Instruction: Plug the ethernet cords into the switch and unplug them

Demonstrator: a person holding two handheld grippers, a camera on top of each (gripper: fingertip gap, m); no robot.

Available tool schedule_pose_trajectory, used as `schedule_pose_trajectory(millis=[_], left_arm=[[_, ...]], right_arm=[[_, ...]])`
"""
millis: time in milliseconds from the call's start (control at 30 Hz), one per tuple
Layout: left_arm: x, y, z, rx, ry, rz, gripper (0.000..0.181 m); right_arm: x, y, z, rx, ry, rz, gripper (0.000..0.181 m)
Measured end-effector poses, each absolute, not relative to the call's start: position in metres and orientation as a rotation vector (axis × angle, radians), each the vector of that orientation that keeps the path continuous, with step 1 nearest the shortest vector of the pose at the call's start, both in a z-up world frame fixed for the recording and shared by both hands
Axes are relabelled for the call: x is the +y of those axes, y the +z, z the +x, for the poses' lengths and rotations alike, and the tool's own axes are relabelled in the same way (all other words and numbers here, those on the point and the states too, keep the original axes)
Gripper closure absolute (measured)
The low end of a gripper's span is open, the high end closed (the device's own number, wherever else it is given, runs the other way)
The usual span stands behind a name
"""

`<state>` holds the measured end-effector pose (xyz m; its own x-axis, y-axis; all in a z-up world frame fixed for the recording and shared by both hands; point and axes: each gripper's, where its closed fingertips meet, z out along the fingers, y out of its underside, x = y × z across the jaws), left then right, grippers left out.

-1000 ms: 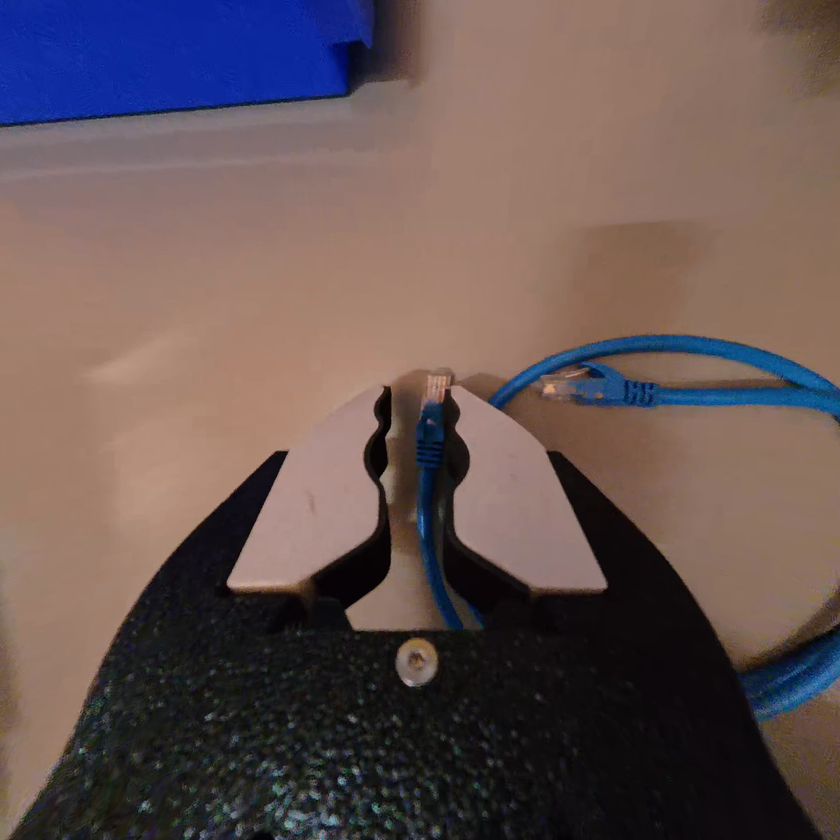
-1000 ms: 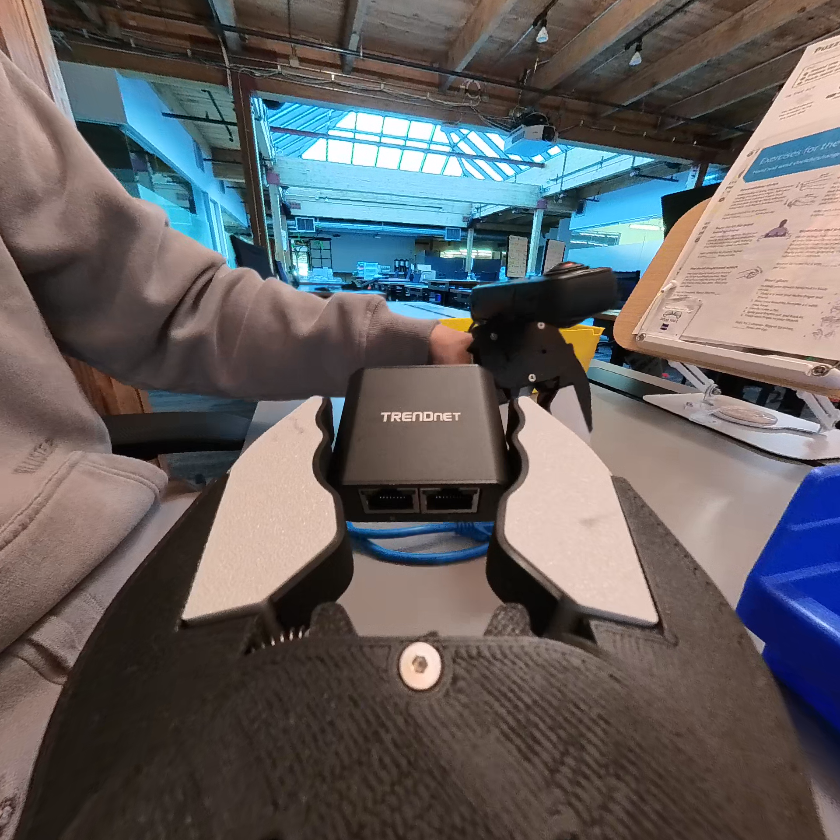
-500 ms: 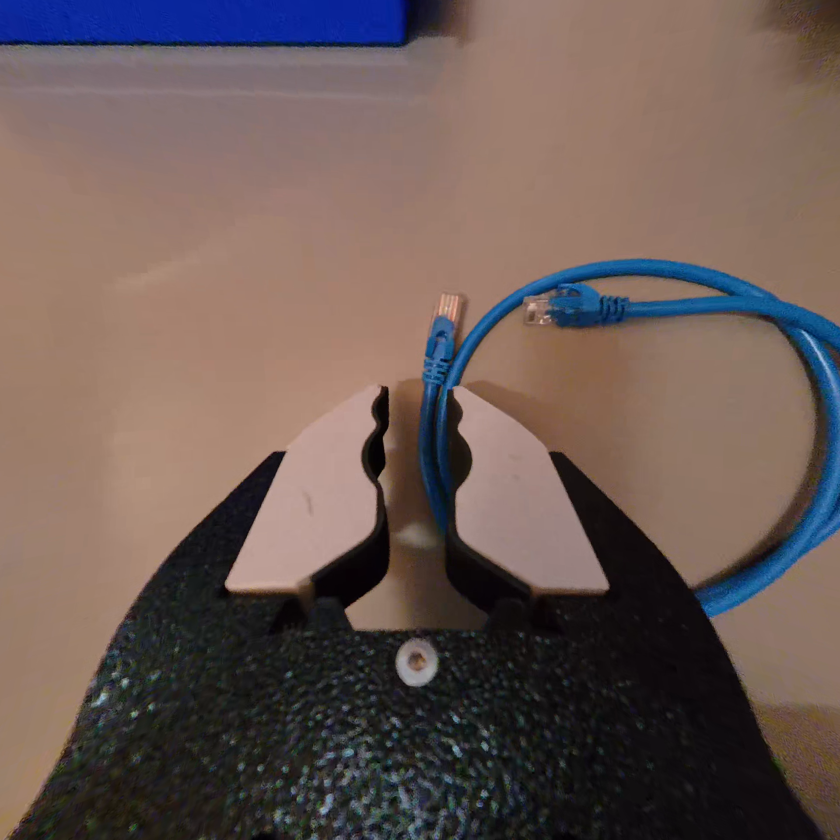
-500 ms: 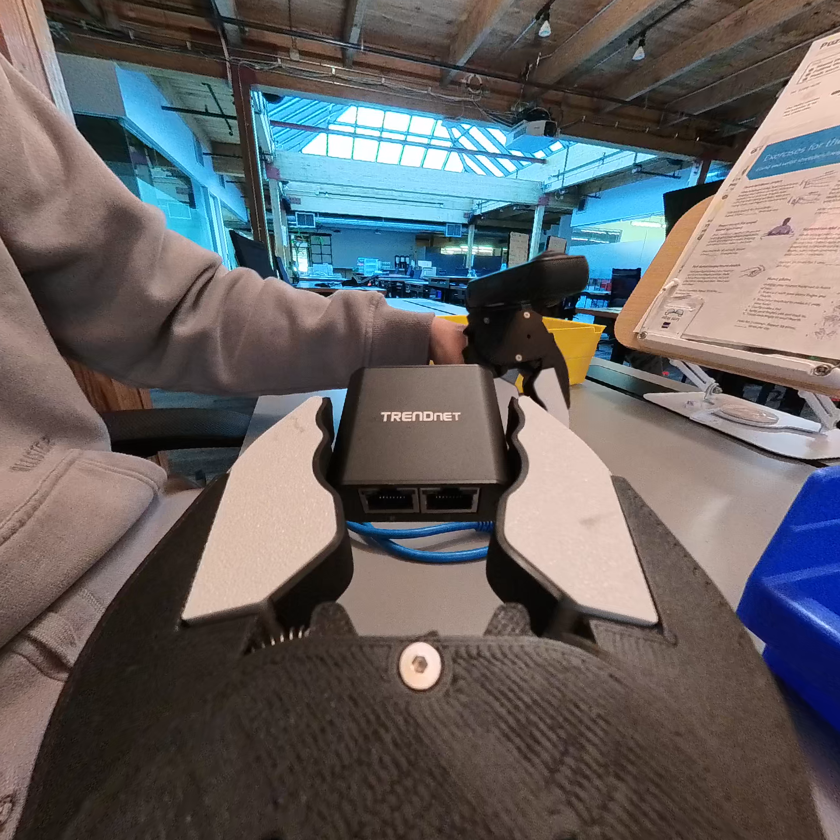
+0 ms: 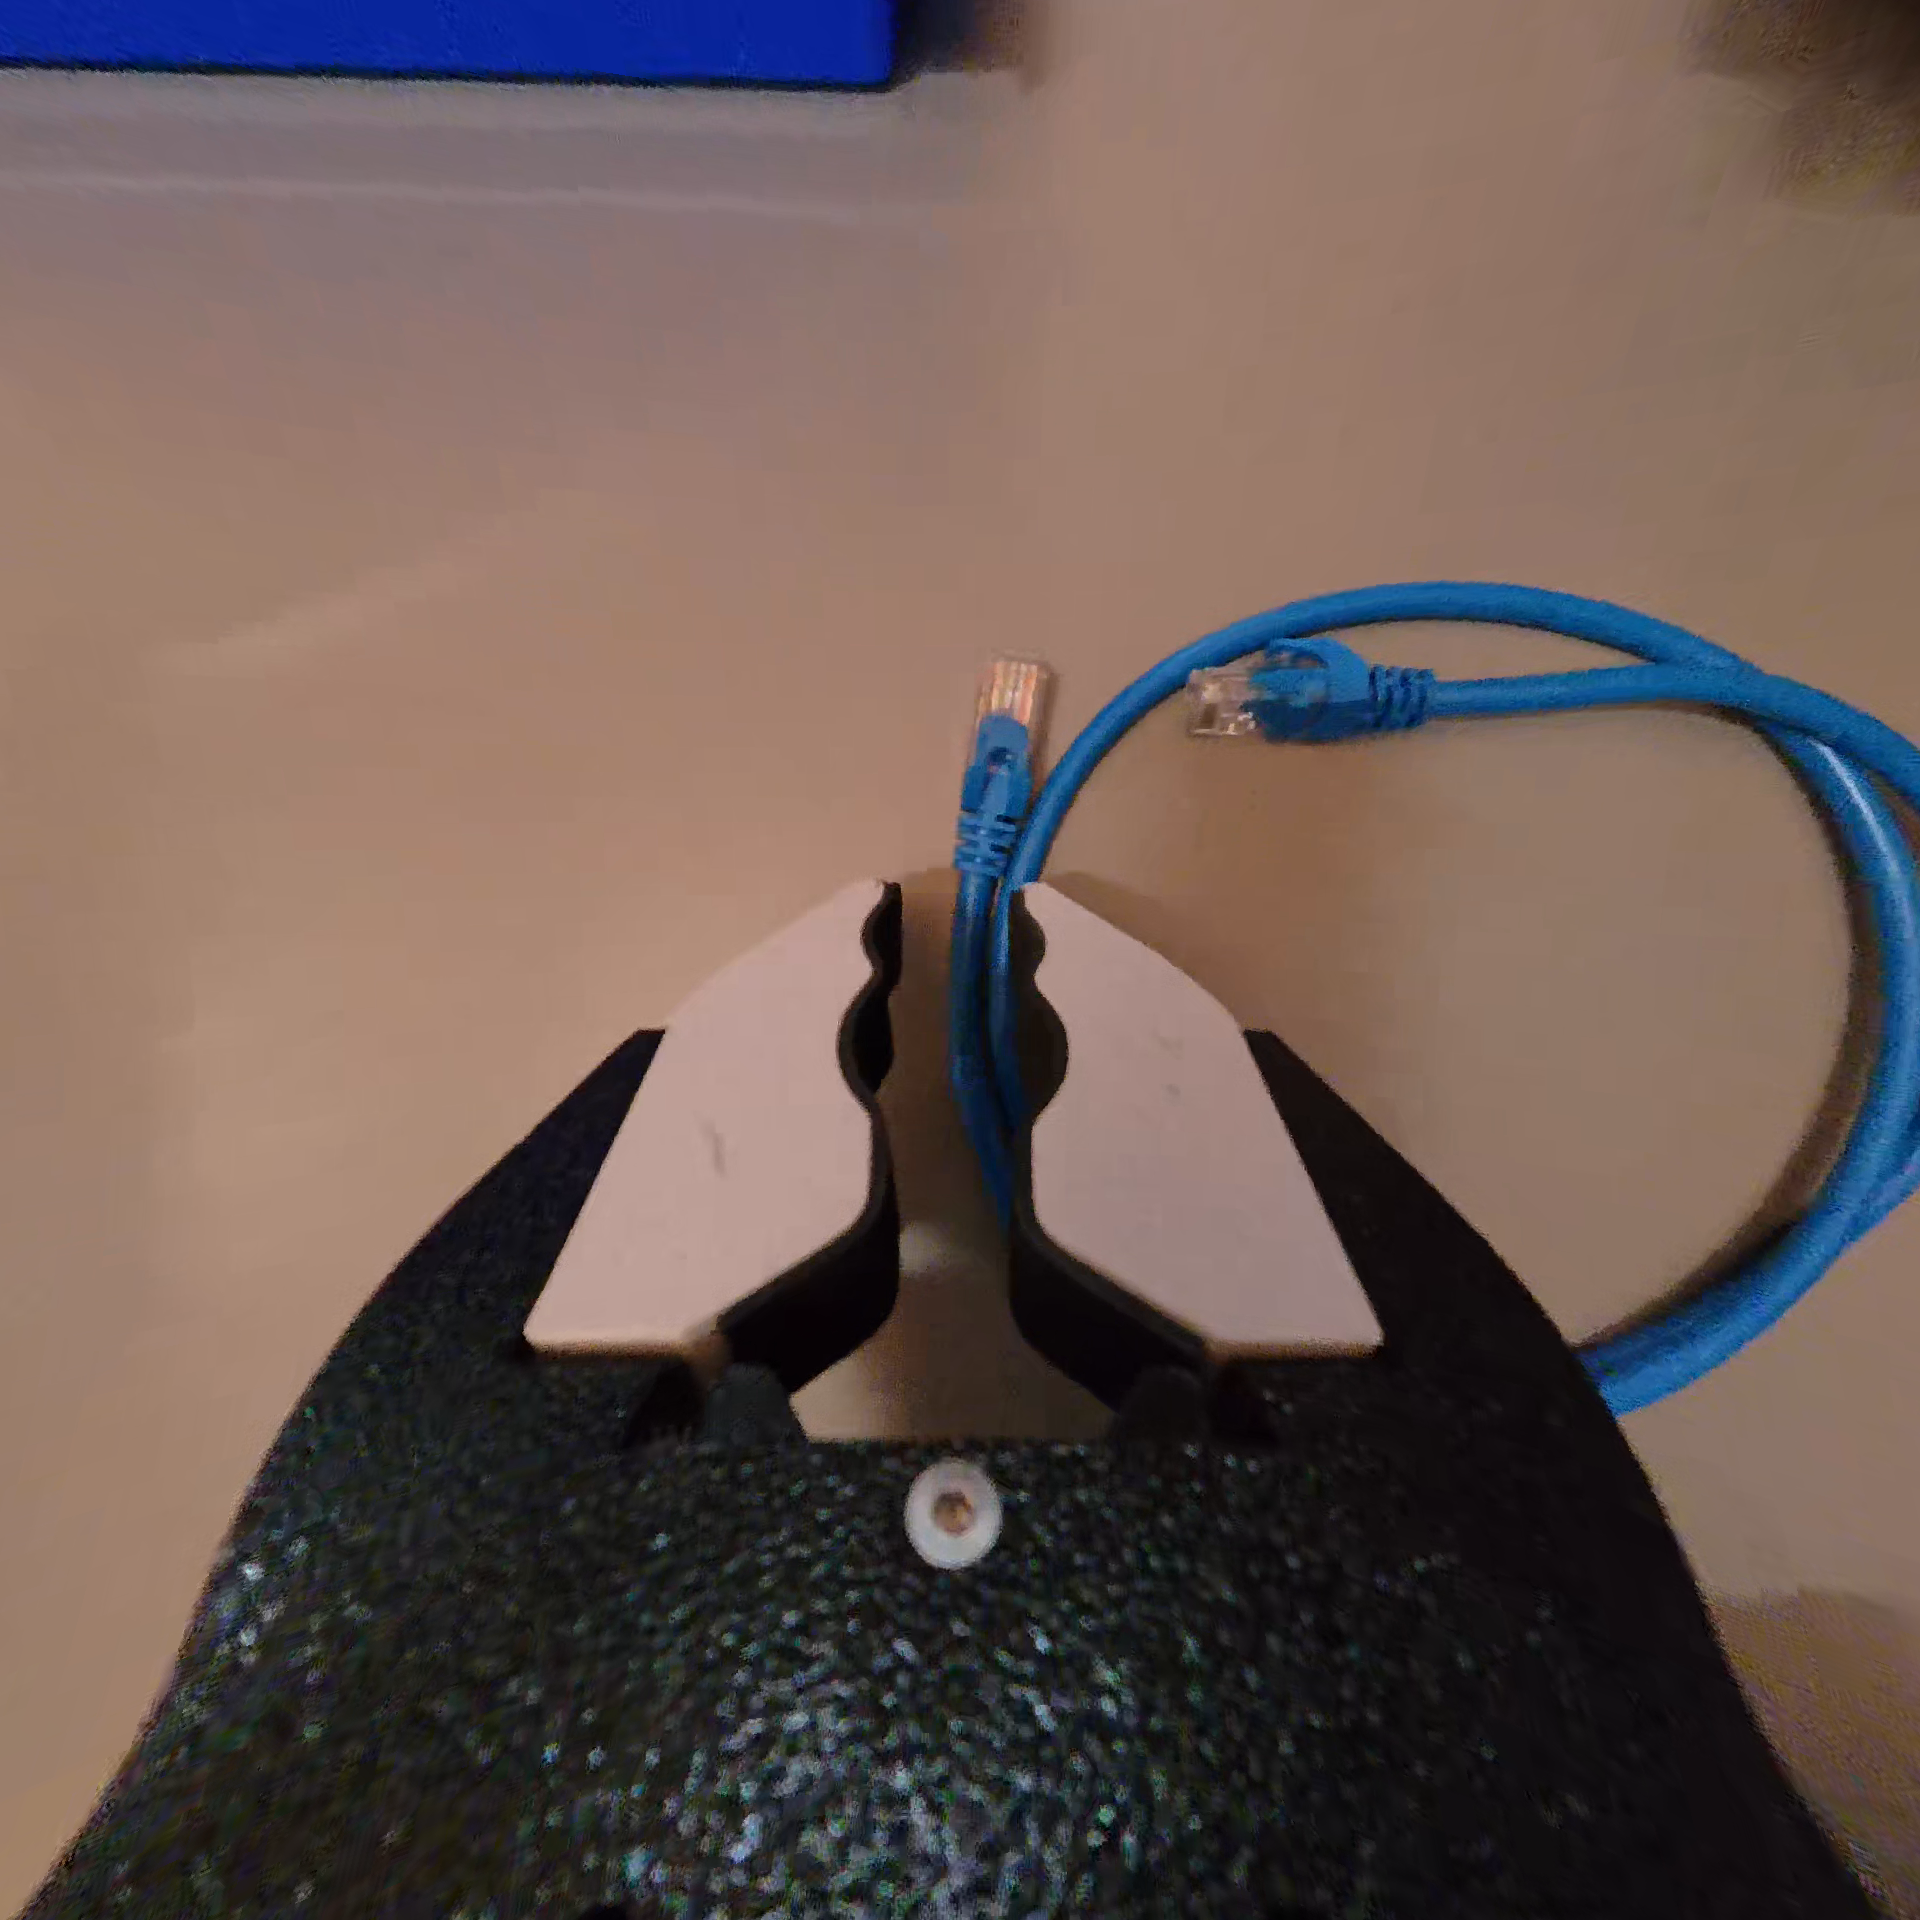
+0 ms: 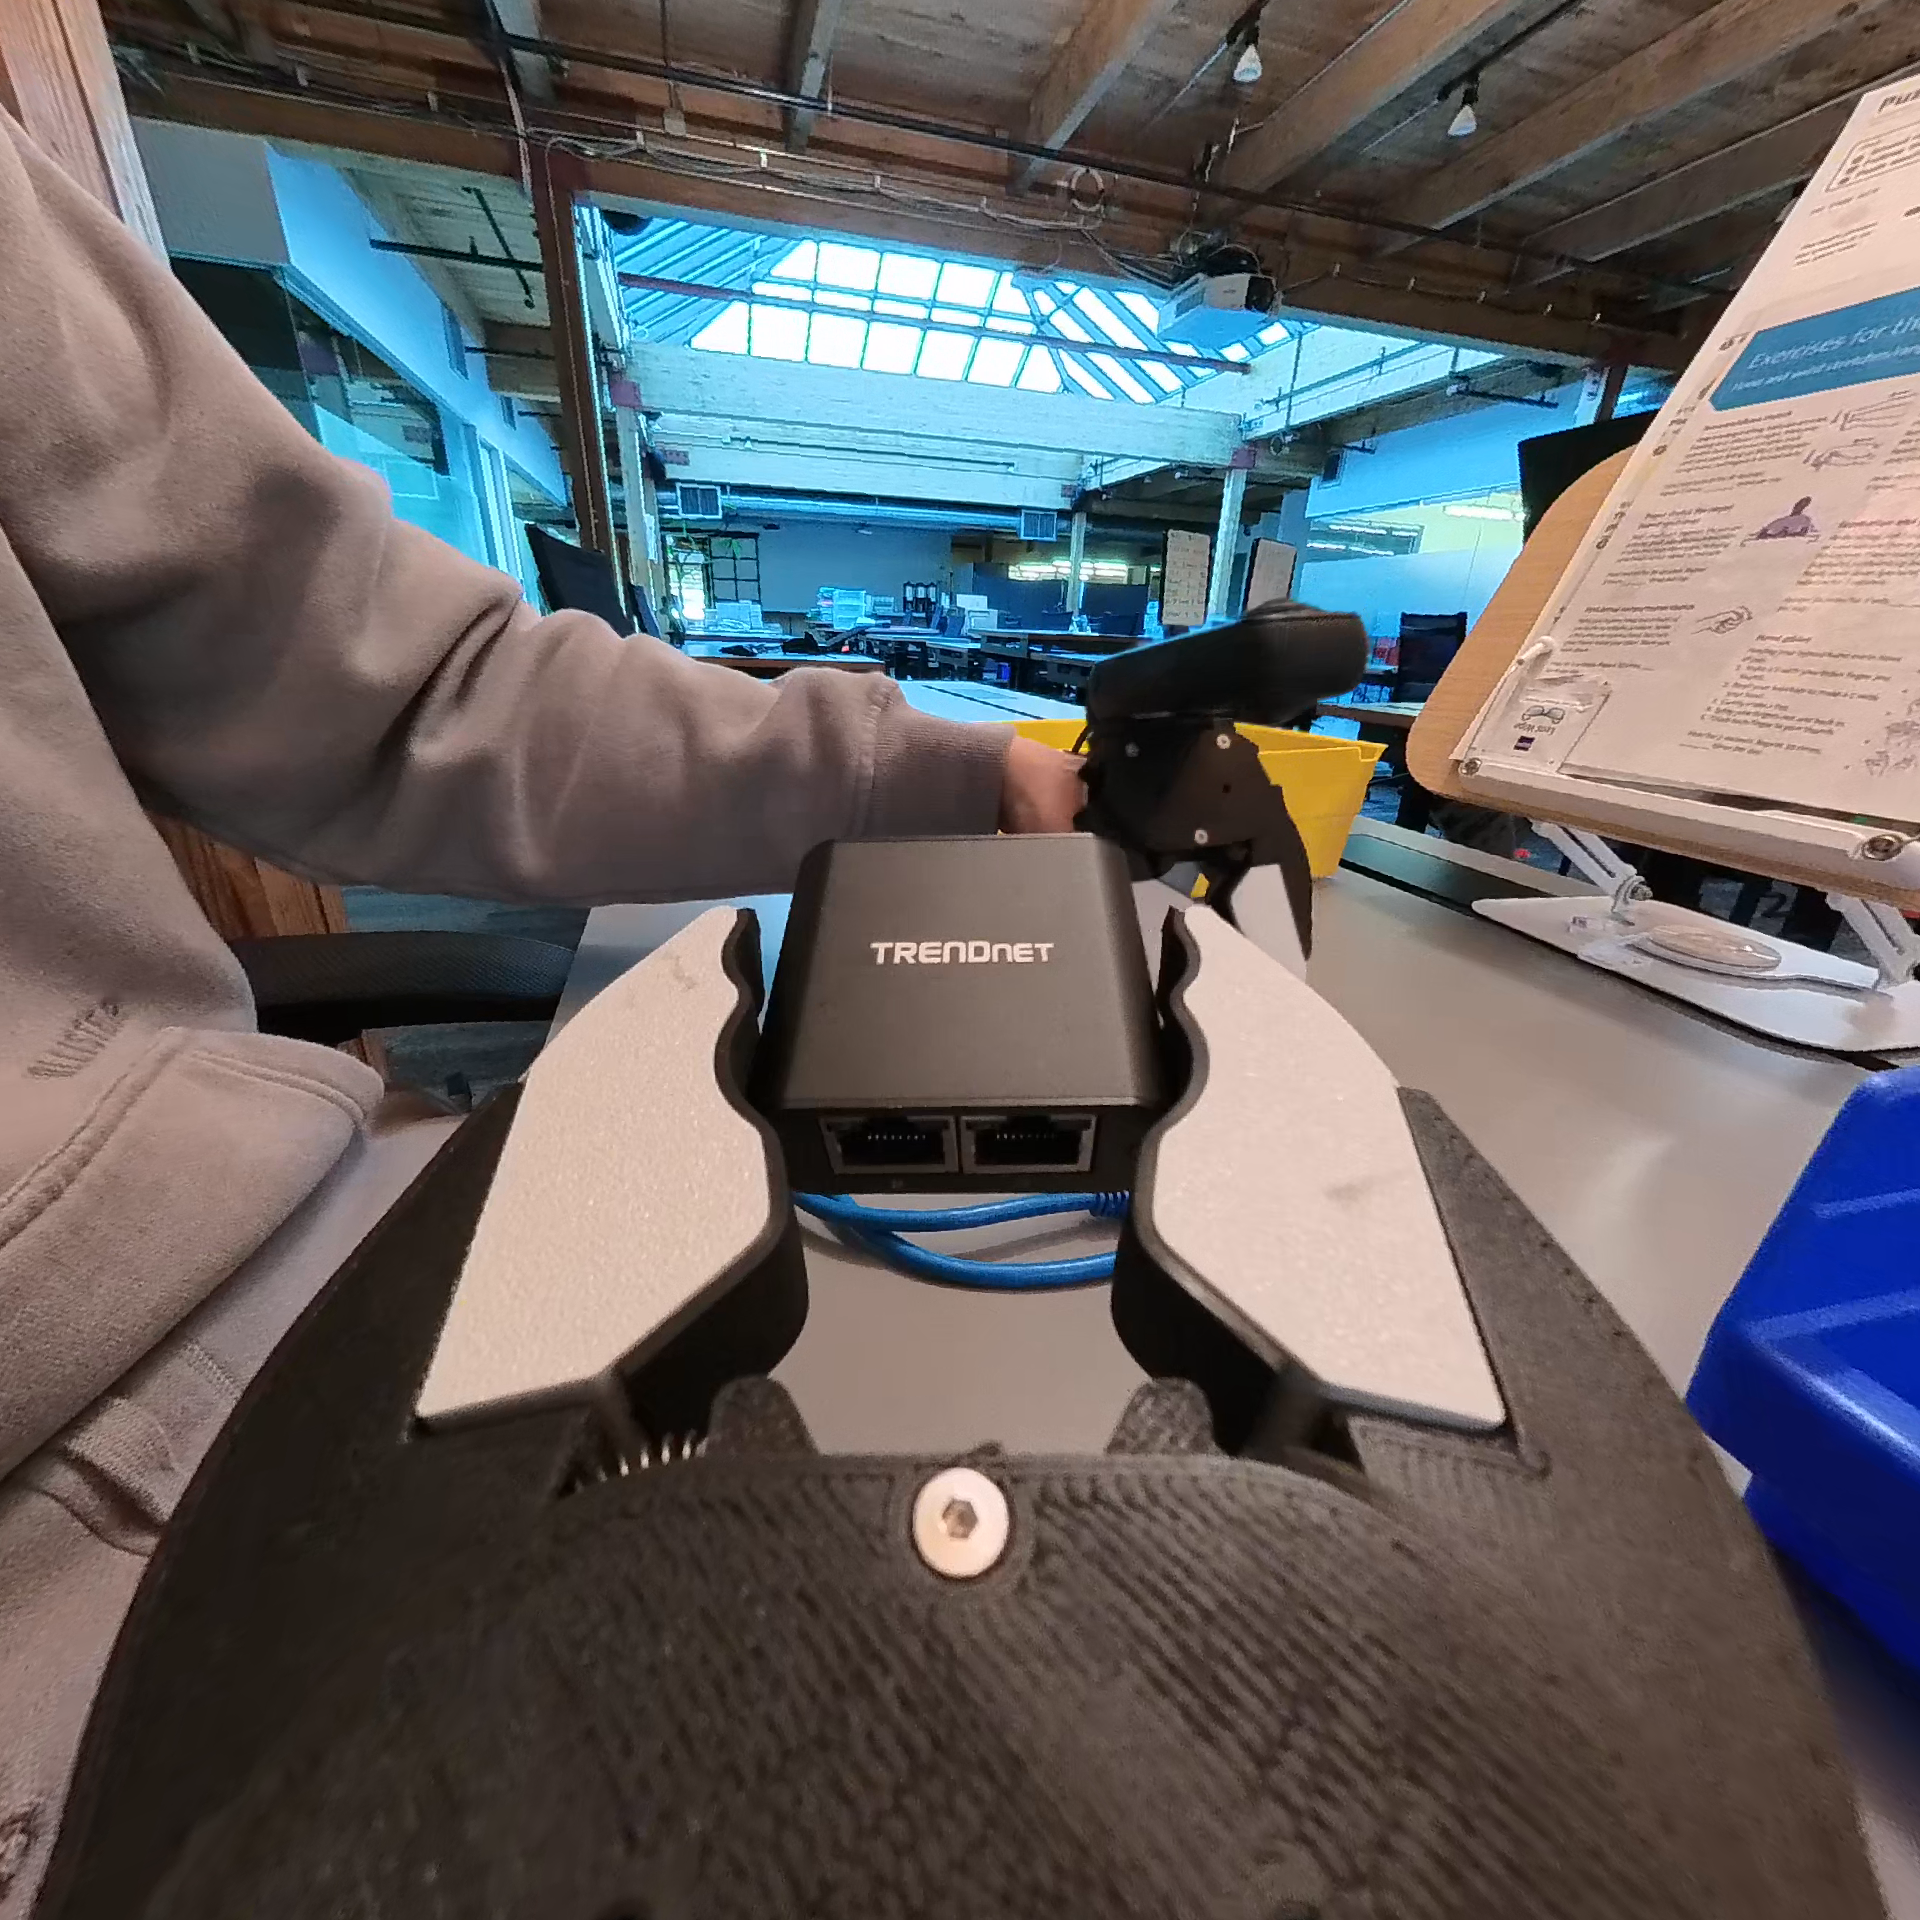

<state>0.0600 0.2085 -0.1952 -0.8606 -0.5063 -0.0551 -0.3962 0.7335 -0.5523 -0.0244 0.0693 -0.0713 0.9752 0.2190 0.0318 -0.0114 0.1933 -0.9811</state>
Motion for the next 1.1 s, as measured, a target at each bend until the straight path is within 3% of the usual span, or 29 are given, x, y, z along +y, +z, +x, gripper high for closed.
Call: schedule_pose_trajectory(millis=[133,367,700,767,900,1100], left_arm=[[0.212,-0.196,0.067,2.714,-0.755,-0.706,0.163],[0.205,-0.198,0.059,2.786,-0.747,-0.534,0.179],[0.205,-0.199,0.059,2.908,-0.71,-0.641,0.178],[0.207,-0.199,0.063,2.893,-0.678,-0.636,0.17],[0.217,-0.195,0.08,2.76,-0.596,-0.652,0.132],[0.203,-0.19,0.071,2.761,-0.709,-0.699,0.136]], right_arm=[[0.069,-0.072,-0.025,-0.18,0.162,-1.369,0.108],[0.069,-0.071,-0.024,-0.179,0.165,-1.368,0.108],[0.07,-0.072,-0.025,-0.184,0.166,-1.373,0.108],[0.07,-0.072,-0.026,-0.187,0.164,-1.375,0.107],[0.07,-0.072,-0.026,-0.188,0.163,-1.377,0.107],[0.07,-0.072,-0.026,-0.187,0.162,-1.373,0.107]])
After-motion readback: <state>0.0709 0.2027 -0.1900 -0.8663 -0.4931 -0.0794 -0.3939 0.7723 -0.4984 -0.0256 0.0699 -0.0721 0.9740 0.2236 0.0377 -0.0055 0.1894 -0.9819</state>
